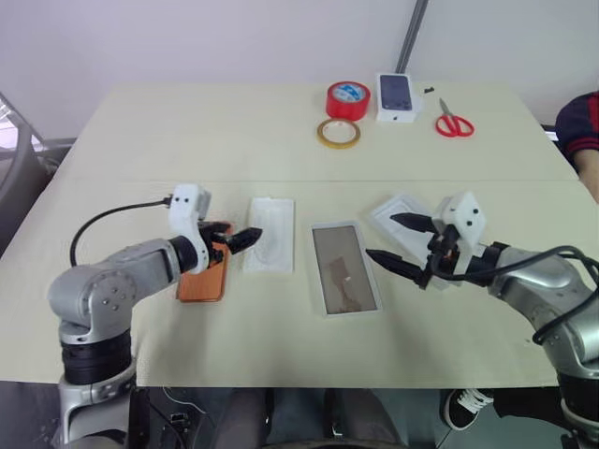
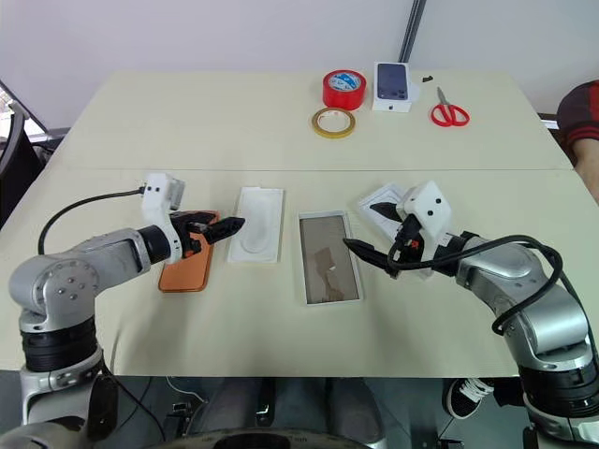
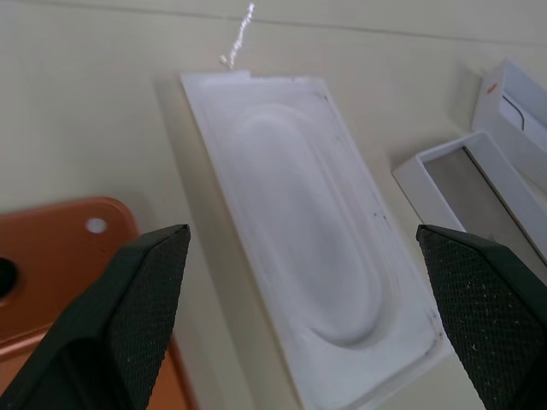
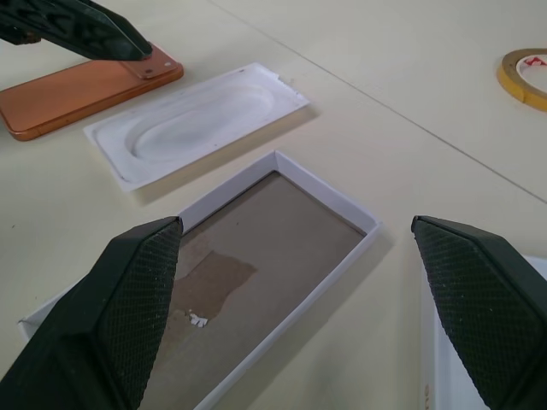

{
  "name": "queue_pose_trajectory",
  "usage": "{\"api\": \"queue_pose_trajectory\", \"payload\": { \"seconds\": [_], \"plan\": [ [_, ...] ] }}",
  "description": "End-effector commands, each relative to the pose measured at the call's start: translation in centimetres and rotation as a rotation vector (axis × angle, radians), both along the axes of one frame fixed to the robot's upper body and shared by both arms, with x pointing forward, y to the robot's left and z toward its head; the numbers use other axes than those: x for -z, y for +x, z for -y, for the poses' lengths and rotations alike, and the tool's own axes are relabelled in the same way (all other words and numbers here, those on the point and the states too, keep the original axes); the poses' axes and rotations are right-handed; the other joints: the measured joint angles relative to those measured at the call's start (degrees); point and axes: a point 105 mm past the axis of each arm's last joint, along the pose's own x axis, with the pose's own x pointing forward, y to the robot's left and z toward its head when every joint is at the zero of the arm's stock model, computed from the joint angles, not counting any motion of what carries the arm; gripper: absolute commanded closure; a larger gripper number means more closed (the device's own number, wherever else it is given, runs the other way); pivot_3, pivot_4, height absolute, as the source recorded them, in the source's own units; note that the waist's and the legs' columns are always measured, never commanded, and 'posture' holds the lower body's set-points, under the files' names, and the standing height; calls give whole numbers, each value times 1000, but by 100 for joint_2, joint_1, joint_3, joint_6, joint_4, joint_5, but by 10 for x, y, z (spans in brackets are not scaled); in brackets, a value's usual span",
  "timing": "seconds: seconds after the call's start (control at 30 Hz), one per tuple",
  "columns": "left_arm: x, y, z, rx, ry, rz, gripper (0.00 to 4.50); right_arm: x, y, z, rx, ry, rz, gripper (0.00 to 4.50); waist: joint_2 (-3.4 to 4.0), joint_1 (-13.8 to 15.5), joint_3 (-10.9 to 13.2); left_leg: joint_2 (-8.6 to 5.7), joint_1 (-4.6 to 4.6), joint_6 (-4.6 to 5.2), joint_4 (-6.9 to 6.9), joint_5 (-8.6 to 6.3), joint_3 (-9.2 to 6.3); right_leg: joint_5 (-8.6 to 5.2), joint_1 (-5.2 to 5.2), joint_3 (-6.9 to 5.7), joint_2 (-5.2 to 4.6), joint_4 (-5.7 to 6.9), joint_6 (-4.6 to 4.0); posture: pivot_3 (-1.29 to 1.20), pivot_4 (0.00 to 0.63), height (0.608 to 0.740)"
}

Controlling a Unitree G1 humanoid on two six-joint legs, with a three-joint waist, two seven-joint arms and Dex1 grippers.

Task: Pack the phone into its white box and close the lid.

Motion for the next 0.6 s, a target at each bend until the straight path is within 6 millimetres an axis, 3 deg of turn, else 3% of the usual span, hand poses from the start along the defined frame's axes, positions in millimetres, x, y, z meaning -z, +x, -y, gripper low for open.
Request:
{"api": "queue_pose_trajectory", "payload": {
  "seconds": [0.03,0.37,0.43,0.5,0.6],
  "plan": [
    [0,5,2,-23,-4,-27,35,-15,-4,1,-6,-4,64,17,0,1,0,0,0,0,1,0,0,0,0,0,0,0,0,0,150,740],
    [16,18,31,-17,-80,-123,35,-6,-19,-12,-77,-67,25,17,-1,17,0,-1,-3,-1,15,1,-1,0,4,0,0,1,1,0,150,740],
    [18,21,31,-40,-95,-138,540,-1,-27,-20,-126,-99,4,0,0,11,0,-1,-3,-1,15,1,-3,0,4,0,2,1,1,0,150,740],
    [21,24,29,-61,-95,-148,1325,9,-39,-29,-205,-164,-27,0,0,17,0,-1,-3,-3,14,2,-3,0,4,0,2,1,1,0,150,740],
    [22,26,28,-75,-94,-152,2883,22,-51,-30,-281,-273,-62,0,-3,30,-1,-3,-3,-3,17,2,-4,-1,7,-1,0,0,2,0,150,740]
  ]
}}
